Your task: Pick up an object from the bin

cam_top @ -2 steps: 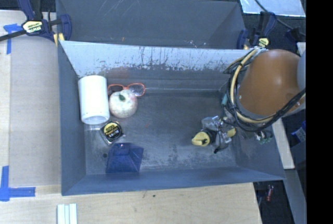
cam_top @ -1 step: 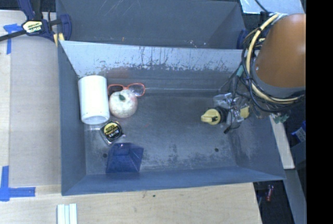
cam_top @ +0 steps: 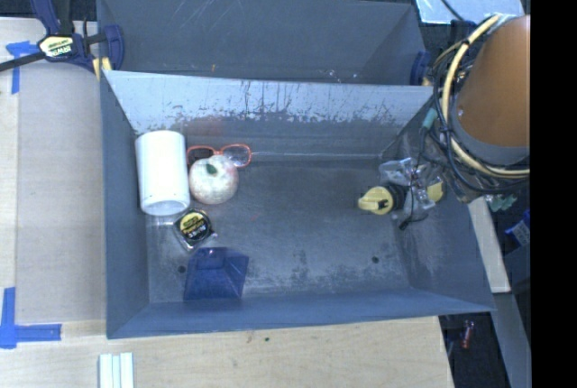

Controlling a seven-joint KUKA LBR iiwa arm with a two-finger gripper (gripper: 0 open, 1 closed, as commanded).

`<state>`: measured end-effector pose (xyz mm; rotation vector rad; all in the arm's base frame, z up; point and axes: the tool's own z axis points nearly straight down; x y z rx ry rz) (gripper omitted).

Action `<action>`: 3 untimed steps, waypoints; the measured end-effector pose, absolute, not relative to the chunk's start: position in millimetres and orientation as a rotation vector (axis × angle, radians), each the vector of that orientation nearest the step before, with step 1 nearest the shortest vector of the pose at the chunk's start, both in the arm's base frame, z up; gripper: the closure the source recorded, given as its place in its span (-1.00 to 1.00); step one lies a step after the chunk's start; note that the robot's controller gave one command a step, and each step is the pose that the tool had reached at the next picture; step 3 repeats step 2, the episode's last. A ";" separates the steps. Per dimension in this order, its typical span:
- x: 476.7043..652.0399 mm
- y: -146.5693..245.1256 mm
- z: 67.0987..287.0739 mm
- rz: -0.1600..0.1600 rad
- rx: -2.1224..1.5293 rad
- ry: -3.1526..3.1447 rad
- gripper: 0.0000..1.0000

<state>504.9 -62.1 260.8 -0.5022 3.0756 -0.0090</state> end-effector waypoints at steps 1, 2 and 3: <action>484.9 -53.4 372.2 -0.014 -1.015 2.948 1.00; 491.8 -64.6 281.2 -0.016 -0.968 2.962 1.00; 491.8 -64.6 281.2 -0.016 -0.968 2.962 1.00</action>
Offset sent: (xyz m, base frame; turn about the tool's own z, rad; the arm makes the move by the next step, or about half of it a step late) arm 0.0012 -0.0241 -0.1908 -0.2382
